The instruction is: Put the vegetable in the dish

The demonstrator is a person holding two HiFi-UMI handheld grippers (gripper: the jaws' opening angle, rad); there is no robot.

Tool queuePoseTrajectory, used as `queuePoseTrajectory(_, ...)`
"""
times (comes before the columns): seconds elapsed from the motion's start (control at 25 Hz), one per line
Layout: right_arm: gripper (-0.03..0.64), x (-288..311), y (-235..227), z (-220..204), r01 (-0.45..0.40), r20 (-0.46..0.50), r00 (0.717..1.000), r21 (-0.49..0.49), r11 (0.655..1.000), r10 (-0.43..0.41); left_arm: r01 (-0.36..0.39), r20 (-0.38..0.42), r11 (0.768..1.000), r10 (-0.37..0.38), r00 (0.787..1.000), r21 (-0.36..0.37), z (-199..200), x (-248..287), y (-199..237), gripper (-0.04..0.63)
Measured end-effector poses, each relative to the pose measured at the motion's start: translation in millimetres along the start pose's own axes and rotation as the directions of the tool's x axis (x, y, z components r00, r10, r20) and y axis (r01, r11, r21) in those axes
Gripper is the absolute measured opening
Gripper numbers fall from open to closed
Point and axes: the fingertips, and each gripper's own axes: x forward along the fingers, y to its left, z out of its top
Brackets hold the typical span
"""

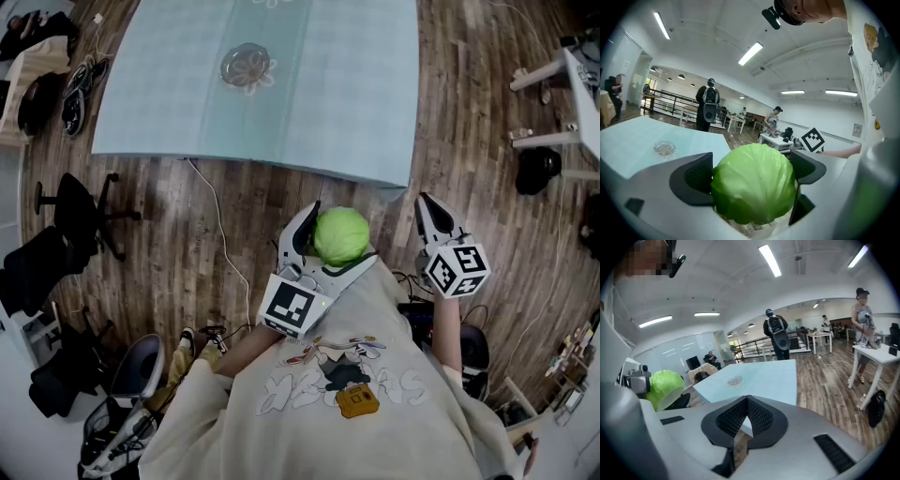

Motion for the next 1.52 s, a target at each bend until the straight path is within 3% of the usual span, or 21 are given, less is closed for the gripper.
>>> queuePoseTrajectory(0.16,0.023,4.1,75.3,-21.1,-0.119,-0.052,0.992,-0.02,0.993,0.118,-0.123,-0.015,0.99,0.122,0.992,-0.075,-18.4,-76.8,3.9,0.523)
queuePoseTrajectory(0.36,0.023,0.0,154.7,-18.6,-0.28,-0.071,0.96,-0.131,0.951,0.272,-0.28,0.032,0.953,0.285,0.958,-0.114,-30.0,-144.5,-5.7,0.523)
queuePoseTrajectory(0.52,0.023,-30.3,200.8,-37.4,-0.34,-0.091,0.94,-0.219,0.915,0.328,-0.337,0.055,0.928,0.349,0.936,-0.157,-50.7,-185.3,-24.8,0.523)
queuePoseTrajectory(0.68,0.023,-66.1,229.1,-60.3,-0.351,-0.105,0.936,-0.301,0.886,0.335,-0.343,0.053,0.92,0.358,0.932,-0.19,-65.8,-218.5,-49.7,0.523)
queuePoseTrajectory(0.96,0.023,-87.8,212.2,-59.4,-0.323,-0.069,0.946,-0.299,0.898,0.317,-0.338,0.06,0.92,0.355,0.933,-0.199,-62.7,-214.6,-62.0,0.523)
queuePoseTrajectory(1.28,0.023,-69.8,182.0,-28.2,-0.263,-0.011,0.963,-0.252,0.931,0.269,-0.312,0.063,0.941,0.322,0.944,-0.133,-31.1,-181.9,-25.2,0.523)
queuePoseTrajectory(1.52,0.023,-63.2,131.8,4.0,-0.232,0.04,0.969,-0.202,0.952,0.245,-0.264,0.043,0.961,0.268,0.962,-0.079,-2.5,-123.1,-26.4,0.523)
